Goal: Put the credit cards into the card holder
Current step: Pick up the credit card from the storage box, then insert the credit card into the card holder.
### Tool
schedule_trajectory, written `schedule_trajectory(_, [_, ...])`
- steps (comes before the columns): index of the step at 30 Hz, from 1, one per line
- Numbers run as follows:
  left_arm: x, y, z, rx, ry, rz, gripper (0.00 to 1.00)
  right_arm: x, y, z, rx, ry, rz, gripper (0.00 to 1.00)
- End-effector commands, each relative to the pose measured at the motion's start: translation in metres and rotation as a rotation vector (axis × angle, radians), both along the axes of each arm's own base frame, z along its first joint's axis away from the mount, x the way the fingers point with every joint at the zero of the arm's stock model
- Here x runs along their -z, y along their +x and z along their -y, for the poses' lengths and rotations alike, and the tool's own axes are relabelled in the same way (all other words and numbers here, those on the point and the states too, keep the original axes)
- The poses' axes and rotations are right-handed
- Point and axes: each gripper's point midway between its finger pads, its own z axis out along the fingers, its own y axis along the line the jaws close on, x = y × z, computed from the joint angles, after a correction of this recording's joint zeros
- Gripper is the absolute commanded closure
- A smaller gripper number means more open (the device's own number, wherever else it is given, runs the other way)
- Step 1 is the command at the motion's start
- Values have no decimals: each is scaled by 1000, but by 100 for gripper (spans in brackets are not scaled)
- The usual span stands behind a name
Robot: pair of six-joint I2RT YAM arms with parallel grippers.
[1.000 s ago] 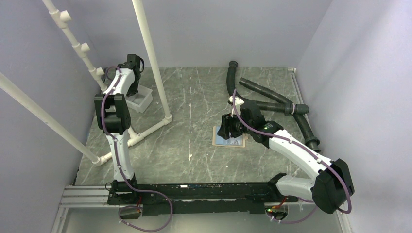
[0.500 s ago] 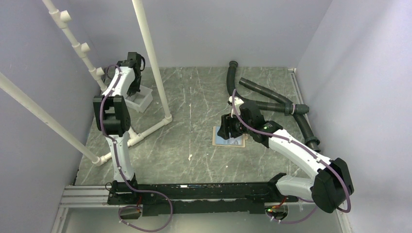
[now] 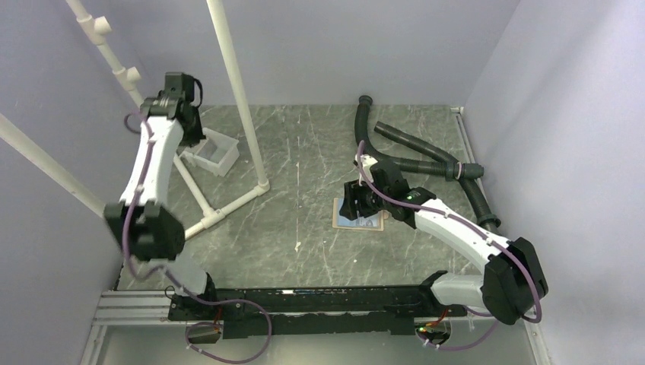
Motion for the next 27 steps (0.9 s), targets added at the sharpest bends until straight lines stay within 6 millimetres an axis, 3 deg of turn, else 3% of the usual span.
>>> schedule_trajectory(1, [-37,-72,50,27,-295,134,100,-4,14,2,61,9,-22,39])
schedule_trajectory(5, [-28,-131,120,254,-624,98,100,16,23,21,160,16,-131,41])
schedule_trajectory(9, [-45,-181,203,606,-995,156,100,35,31,48,278,52,-233,48])
schedule_trajectory(15, [-29,-234,324,966,-1206,186,100,63,34,77,394,23,-288,62])
schedule_trajectory(18, [-10,-237,382,1031,-1221,159,100,75,33,84,410,11,-307,65])
schedule_trajectory(20, [9,-225,411,1001,-1287,100,100,81,34,87,421,-1,-310,66])
schedule_trajectory(23, [53,-204,436,936,-1298,-66,100,90,35,93,431,-32,-321,68])
schedule_trajectory(27, [91,-179,459,923,-1319,-197,100,96,35,99,449,-57,-315,69])
